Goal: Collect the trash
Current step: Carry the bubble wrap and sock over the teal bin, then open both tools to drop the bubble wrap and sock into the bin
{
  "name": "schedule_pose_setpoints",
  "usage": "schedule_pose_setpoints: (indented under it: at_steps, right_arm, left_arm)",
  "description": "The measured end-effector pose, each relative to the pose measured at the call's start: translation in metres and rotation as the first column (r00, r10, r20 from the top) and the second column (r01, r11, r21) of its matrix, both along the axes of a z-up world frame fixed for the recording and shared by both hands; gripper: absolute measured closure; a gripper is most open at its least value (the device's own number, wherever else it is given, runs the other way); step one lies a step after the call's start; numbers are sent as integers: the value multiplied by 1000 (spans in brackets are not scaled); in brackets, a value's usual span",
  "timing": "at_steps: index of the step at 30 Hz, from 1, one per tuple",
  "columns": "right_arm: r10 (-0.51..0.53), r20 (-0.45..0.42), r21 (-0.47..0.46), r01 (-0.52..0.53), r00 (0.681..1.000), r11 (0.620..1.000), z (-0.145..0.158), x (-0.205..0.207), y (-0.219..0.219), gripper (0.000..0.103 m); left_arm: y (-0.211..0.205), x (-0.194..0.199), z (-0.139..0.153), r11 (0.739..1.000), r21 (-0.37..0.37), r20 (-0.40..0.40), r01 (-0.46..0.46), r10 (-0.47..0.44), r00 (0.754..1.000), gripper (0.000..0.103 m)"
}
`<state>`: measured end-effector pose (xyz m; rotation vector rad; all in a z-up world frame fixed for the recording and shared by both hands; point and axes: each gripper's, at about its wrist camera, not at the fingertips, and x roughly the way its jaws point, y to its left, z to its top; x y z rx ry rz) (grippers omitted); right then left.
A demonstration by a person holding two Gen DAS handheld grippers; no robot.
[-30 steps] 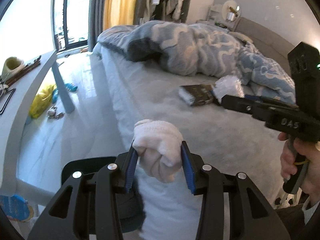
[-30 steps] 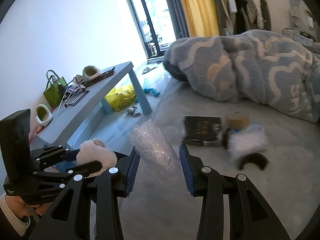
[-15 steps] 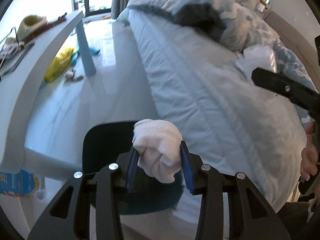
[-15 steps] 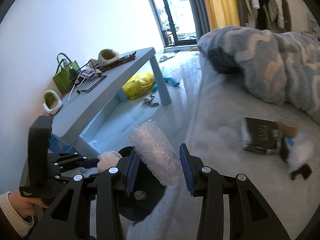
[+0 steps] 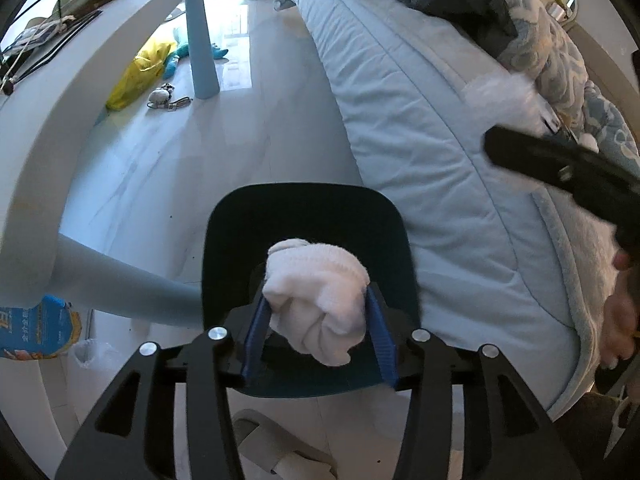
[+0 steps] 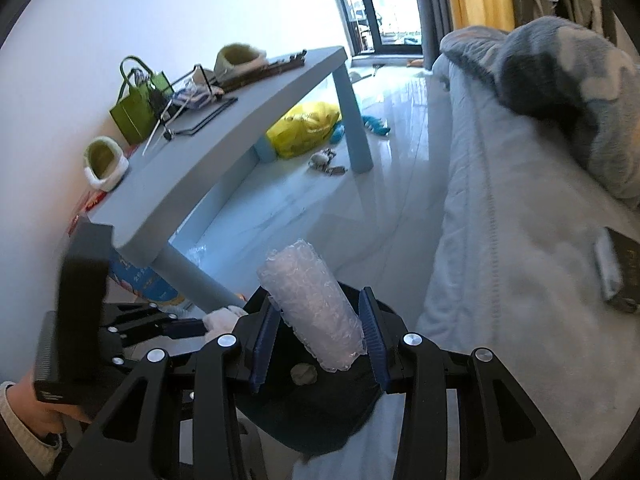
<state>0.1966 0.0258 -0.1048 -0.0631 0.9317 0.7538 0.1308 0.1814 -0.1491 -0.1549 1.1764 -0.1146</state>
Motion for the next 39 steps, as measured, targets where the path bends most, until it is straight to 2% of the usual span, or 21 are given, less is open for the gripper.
schedule_pose_setpoints:
  at_steps: [6, 9, 19, 25, 31, 33, 34, 35, 36, 39]
  right_arm:
    - [12, -33, -33, -13, 999, 999, -19, 2, 25, 62]
    - [20, -46, -48, -23, 999, 999, -27, 3, 37, 62]
    - [22, -107, -151, -38, 994, 988, -68, 7, 64, 62]
    - [49, -141, -213, -78, 989, 974, -91, 3, 78, 62]
    - [77, -162, -257, -117, 984, 959, -104, -4, 87, 61]
    - [84, -169, -281, -129, 982, 951, -106, -7, 90, 59]
    - [85, -169, -290, -132, 982, 948, -107, -7, 91, 53]
    - [83, -167, -301, -131, 982, 944, -107, -8, 92, 41]
    - [83, -166, -309, -132, 983, 942, -107, -9, 91, 37]
    - [86, -164, -298, -132, 983, 945, -101, -8, 88, 34]
  left_arm:
    - [21, -5, 8, 1000, -24, 19, -18, 18, 1000, 35]
    - [30, -7, 11, 999, -29, 32, -26, 27, 999, 35]
    - [54, -19, 41, 998, -26, 152, -62, 65, 986, 41]
    - [58, -25, 64, 996, -52, 242, -67, 77, 967, 47]
    - [54, -27, 83, 998, -42, 325, -54, 65, 943, 52]
    - [52, -28, 89, 998, -37, 351, -51, 61, 934, 53]
    - [51, -27, 92, 998, -37, 362, -50, 60, 930, 54]
    - [51, -28, 96, 998, -37, 376, -48, 58, 925, 54]
    - [50, -29, 99, 998, -38, 384, -48, 59, 921, 54]
    - [48, -29, 106, 998, -40, 411, -48, 60, 910, 54]
